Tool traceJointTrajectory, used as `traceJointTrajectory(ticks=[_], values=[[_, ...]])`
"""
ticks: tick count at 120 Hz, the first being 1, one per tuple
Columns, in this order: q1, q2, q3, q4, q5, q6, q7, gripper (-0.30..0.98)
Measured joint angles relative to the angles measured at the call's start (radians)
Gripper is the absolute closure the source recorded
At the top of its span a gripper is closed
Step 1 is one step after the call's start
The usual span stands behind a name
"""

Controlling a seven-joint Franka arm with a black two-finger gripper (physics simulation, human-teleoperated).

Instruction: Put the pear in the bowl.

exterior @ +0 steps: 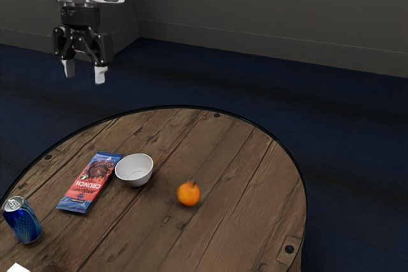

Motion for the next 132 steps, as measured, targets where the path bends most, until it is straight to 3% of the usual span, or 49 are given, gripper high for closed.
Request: traceJointTrajectory(ticks=[16, 36, 56, 75, 99, 115, 132], values=[[-0.002, 0.025, 0.046, -0.011, -0.001, 0.200, 0.020, 0.02], [0.054, 0.064, 0.043, -0.033, -0.024, 0.337, -0.031, 0.02], [-0.092, 0.137, 0.028, -0.046, -0.056, 0.408, -0.221, 0.02], [-0.121, 0.224, 0.022, -0.080, -0.113, 0.489, -0.423, 0.02], [-0.181, 0.339, 0.022, -0.103, -0.136, 0.612, -0.688, 0.02], [-0.224, 0.365, 0.025, -0.184, -0.099, 0.738, -0.835, 0.02], [-0.239, 0.279, 0.023, -0.402, -0.061, 0.880, -0.977, 0.02]])
